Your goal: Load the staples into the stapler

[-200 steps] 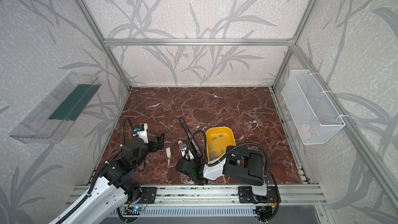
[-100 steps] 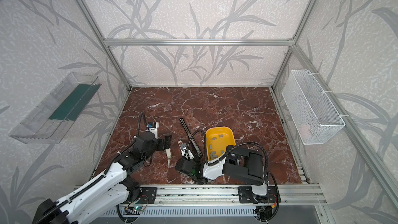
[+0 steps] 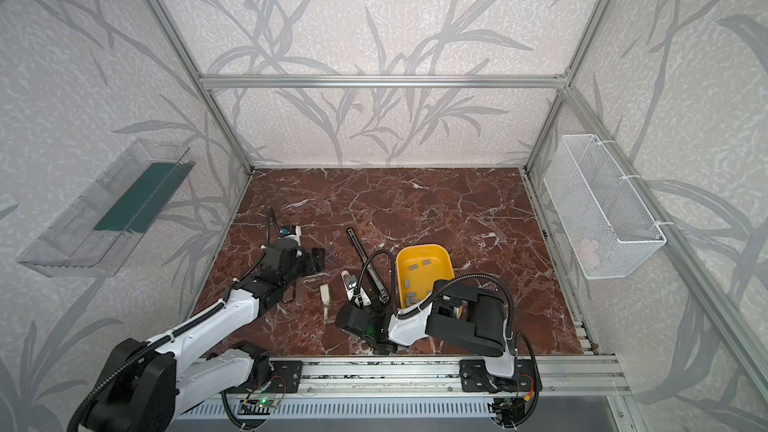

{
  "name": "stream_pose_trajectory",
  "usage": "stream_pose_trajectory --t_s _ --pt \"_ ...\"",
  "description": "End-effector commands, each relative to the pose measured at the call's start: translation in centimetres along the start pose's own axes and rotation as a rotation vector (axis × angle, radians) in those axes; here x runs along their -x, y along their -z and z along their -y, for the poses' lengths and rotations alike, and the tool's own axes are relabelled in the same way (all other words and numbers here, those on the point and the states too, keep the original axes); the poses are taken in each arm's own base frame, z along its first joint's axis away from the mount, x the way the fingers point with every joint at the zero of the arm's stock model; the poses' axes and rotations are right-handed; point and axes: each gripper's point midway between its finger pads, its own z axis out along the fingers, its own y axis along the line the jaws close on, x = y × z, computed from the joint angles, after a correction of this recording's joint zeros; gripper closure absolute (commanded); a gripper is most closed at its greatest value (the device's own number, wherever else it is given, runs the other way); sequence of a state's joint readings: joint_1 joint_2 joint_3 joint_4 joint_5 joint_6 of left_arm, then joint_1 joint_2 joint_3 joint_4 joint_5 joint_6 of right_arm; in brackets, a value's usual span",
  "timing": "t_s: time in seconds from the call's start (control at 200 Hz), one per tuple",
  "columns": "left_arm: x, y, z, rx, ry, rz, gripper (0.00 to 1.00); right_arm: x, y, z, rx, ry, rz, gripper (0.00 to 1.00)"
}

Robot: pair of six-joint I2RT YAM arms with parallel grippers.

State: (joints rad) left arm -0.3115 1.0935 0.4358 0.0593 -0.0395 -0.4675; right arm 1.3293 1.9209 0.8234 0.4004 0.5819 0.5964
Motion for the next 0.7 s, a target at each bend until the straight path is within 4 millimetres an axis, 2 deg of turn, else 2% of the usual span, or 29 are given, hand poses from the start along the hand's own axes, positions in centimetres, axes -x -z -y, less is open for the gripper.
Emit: stream_pose_trajectory --t_s 0.0,0.125,0.425,0.695 --pt "-0.1 0.0 1.7 -0.098 0.001 -0.013 0.18 -3.5 -0.6 0.5 0.004 0.040 -0.107 0.72" --pt "-0.5 -0.4 3.2 -0.178 -0.017 -0.043 0.18 -3.3 -0.6 0.3 0.008 0.042 -0.105 0.73" --pt "-1.9 -2.4 4.4 -0.211 -0.053 -0.148 0.27 -3.3 -0.8 0.2 0.003 0.047 -0.110 0.73" --pt "-2.8 -2.7 6.2 -0.276 -0.092 -0.199 0.30 -3.0 -0.7 0.2 0.002 0.040 -0.097 0.73"
